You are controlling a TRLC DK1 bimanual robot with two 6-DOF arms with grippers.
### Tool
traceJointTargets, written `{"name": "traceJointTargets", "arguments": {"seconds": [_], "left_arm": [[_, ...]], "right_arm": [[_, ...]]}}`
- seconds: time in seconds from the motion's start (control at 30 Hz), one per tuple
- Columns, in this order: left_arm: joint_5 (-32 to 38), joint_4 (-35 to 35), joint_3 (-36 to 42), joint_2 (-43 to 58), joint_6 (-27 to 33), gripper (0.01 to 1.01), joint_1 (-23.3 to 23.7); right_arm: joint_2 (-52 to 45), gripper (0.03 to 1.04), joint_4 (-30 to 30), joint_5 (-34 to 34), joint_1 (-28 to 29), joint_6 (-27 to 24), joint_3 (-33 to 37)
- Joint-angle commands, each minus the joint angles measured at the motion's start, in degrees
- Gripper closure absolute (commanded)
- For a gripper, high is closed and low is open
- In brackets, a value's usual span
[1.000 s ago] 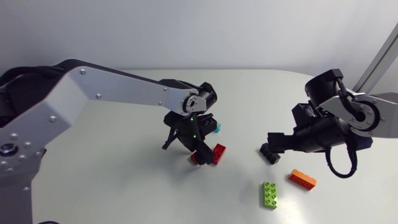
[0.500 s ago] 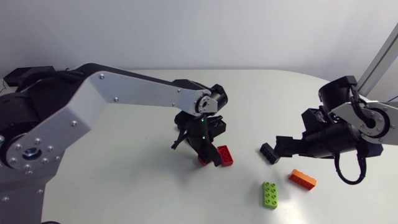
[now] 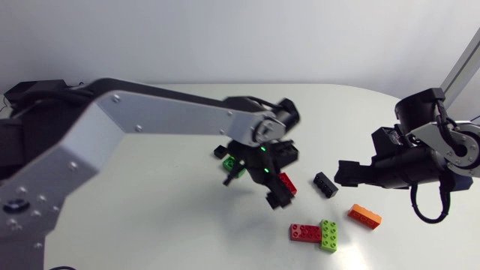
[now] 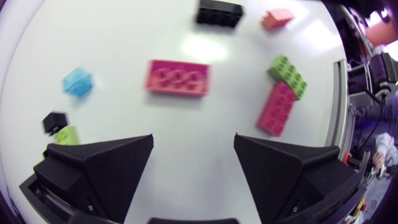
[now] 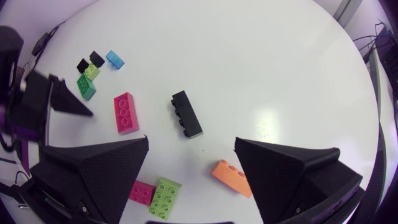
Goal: Sort duplo bricks by size, large to the right and small to the left
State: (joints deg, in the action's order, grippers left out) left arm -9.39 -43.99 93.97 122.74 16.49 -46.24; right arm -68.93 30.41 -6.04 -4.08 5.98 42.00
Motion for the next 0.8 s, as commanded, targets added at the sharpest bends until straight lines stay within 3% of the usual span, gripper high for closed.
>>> {"name": "traceJointTargets", "arguments": {"seconds": [0.0,0.2,0.77], "left_arm": [[1.0,0.9,-3.5,-5.8,-0.5,0.041,7.4],[4.2,3.5,-5.2,-5.6,-0.4,0.041,14.6],[6.0,3.3,-1.9,2.3,-0.2,0.041,12.7]], "right_arm": [[-1.9,0.07,-0.3,-0.4,-2.4,0.1,1.2],[-4.7,0.07,-0.4,-0.3,-6.7,2.0,3.6],[-2.4,0.07,-0.3,-0.3,-6.3,1.3,1.6]]}}
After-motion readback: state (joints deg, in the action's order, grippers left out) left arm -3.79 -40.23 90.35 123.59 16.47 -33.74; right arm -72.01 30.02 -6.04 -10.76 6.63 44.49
